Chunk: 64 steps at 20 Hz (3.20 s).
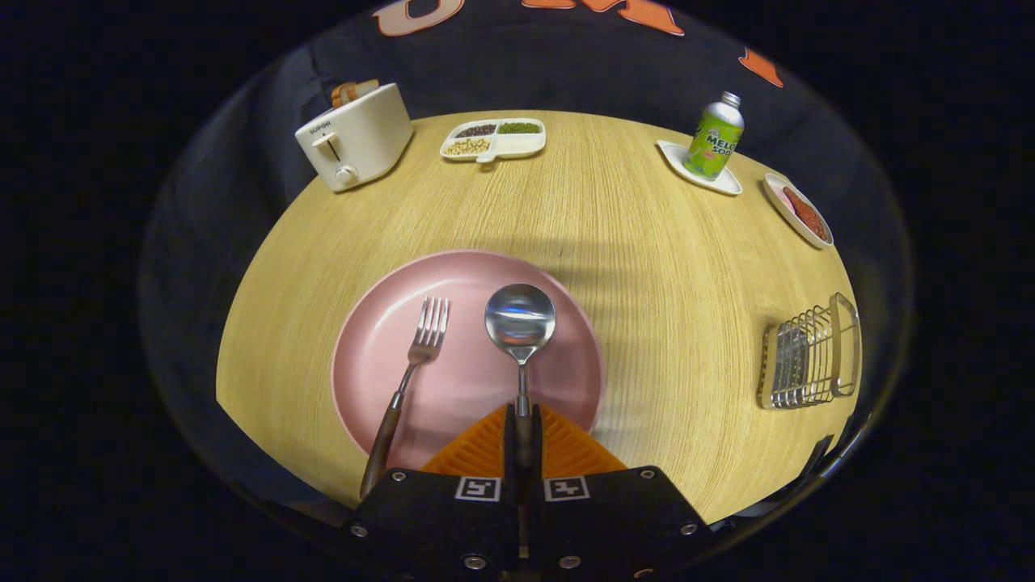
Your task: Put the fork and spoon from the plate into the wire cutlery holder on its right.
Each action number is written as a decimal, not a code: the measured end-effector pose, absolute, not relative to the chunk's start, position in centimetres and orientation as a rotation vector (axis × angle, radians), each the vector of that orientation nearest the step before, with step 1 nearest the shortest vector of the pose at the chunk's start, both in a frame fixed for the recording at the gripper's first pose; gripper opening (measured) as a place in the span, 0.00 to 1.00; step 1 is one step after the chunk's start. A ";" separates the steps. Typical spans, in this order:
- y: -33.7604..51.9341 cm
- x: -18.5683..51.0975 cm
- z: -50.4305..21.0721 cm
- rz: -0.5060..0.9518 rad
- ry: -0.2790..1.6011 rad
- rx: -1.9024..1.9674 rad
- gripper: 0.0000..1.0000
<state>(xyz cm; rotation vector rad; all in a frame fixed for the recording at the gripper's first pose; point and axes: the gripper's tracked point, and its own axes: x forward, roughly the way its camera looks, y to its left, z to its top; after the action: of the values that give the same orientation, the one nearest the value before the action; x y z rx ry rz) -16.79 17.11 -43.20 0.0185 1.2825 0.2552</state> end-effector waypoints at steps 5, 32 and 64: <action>12.6 -13.7 -38.5 0.209 1.168 0.032 0.05; -10.6 -13.9 -38.6 0.037 1.442 -0.183 0.06; 1.5 -4.5 -28.3 0.050 0.725 0.088 0.26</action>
<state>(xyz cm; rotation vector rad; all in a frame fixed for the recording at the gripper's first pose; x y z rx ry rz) -4.49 1.46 -28.29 0.0878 0.7254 0.0504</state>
